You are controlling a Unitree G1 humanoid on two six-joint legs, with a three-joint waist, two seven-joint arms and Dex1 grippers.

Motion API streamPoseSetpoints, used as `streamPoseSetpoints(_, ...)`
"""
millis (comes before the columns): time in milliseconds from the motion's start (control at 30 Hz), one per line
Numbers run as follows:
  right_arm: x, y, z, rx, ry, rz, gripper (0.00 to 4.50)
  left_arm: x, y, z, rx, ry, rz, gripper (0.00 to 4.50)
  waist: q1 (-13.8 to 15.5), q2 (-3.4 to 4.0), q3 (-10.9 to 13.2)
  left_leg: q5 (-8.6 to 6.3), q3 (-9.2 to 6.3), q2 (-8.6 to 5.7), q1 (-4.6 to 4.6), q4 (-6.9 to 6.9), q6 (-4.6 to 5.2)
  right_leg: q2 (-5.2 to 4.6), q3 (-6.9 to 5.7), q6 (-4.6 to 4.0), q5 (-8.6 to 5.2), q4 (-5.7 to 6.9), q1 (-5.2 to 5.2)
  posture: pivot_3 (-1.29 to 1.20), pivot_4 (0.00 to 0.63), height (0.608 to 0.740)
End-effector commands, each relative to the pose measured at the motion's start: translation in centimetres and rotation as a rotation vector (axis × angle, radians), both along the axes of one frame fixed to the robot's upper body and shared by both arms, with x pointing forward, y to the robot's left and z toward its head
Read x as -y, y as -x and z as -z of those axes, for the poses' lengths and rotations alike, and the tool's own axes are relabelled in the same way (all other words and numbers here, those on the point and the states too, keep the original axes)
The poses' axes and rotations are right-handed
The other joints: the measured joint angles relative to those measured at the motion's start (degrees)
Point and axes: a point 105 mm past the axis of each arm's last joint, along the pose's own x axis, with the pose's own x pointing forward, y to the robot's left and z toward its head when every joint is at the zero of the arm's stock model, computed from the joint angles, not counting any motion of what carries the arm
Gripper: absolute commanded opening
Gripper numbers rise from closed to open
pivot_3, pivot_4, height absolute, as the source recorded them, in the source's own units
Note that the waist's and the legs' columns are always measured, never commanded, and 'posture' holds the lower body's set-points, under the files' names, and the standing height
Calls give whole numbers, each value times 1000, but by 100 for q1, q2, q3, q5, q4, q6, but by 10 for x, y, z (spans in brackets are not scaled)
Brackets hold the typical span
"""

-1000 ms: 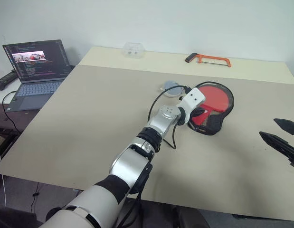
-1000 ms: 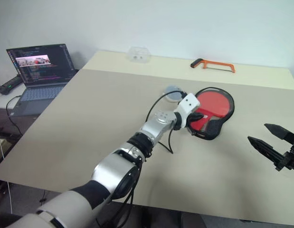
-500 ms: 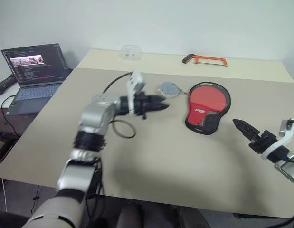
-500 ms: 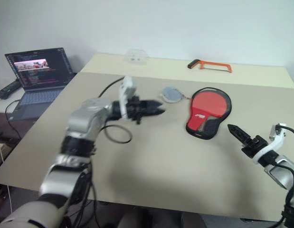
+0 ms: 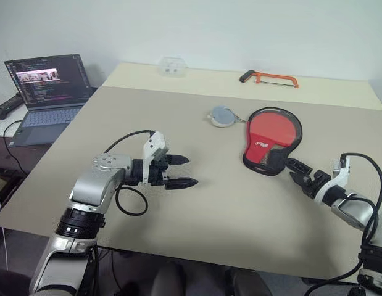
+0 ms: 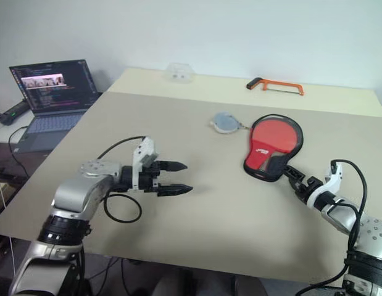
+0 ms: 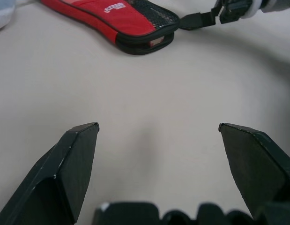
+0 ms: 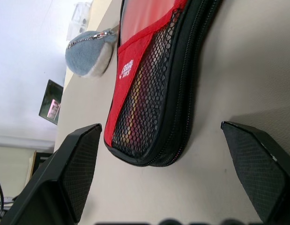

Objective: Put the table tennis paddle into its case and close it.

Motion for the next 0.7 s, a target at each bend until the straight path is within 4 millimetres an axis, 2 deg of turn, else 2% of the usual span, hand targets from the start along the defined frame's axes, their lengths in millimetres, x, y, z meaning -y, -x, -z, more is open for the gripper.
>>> streamPoseSetpoints(33, -6, -5, 11, -41, -8, 4, 4500, 1, 2, -12, 59, 7, -3, 4462, -22, -17, -10, 0, 0, 0, 3, 0, 0, 0, 1, 0, 1, 0, 2, 0, 150, 740)
streamPoseSetpoints(300, -45, -24, -1, 8, -61, -69, 4500, 1, 0, -10, 65, 0, -17, 4462, -229, -48, -29, 0, -1, 4, 12, -4, 1, 6, 6, -2, 7, 6, 3, 0, 150, 740)
streamPoseSetpoints(700, -70, -28, 3, 4, -91, -108, 4500, 6, -1, -10, 71, 2, -15, 4462, -266, -48, -29, -1, 0, 8, 9, -18, 1, 8, 6, -2, 6, -5, -3, 0, 150, 740)
